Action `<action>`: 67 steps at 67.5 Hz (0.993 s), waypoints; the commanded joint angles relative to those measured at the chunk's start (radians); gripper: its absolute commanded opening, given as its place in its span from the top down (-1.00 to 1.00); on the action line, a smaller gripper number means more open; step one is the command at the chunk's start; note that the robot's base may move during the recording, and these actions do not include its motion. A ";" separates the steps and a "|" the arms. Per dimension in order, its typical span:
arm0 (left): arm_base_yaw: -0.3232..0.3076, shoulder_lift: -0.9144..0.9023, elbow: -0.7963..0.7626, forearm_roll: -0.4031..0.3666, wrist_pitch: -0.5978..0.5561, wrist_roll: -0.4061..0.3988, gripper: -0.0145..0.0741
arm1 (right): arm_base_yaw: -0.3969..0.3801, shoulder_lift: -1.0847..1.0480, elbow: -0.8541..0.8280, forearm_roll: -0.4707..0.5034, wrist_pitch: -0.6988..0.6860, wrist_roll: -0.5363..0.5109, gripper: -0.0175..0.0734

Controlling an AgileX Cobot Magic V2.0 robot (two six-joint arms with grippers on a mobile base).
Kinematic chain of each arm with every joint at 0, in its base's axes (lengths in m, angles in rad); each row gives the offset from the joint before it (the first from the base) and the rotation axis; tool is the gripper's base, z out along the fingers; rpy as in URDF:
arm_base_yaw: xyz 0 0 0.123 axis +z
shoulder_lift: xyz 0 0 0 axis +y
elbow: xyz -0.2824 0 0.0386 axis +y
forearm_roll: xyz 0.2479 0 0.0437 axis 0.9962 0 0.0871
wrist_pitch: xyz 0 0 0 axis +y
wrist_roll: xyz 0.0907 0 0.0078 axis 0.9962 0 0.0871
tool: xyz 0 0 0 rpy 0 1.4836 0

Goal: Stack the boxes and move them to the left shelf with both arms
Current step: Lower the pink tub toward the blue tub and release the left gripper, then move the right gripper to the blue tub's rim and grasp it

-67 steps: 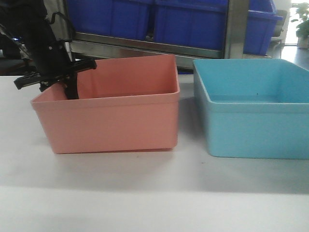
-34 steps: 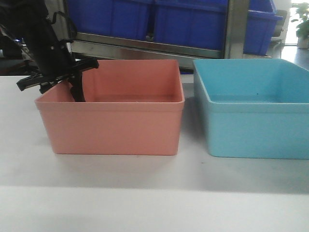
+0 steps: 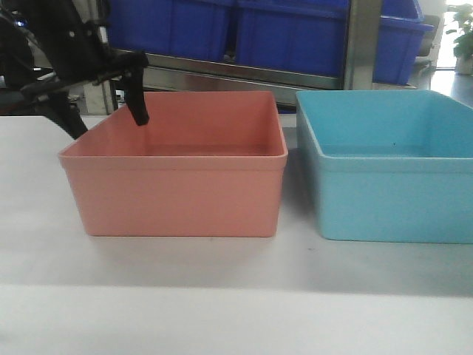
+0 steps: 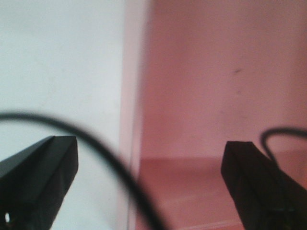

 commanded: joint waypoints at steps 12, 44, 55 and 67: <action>-0.005 -0.239 -0.038 0.132 0.062 0.077 -0.34 | -0.002 -0.017 -0.024 0.003 -0.095 -0.004 0.50; -0.005 -0.685 0.488 0.165 -0.300 0.173 0.50 | -0.002 -0.017 -0.055 0.003 -0.080 -0.004 0.50; -0.005 -0.919 0.802 0.167 -0.554 0.173 0.59 | -0.002 0.021 -0.189 0.003 0.080 -0.004 0.50; -0.005 -1.096 1.052 0.167 -0.745 0.173 0.66 | -0.002 0.203 -0.365 0.000 0.214 -0.004 0.50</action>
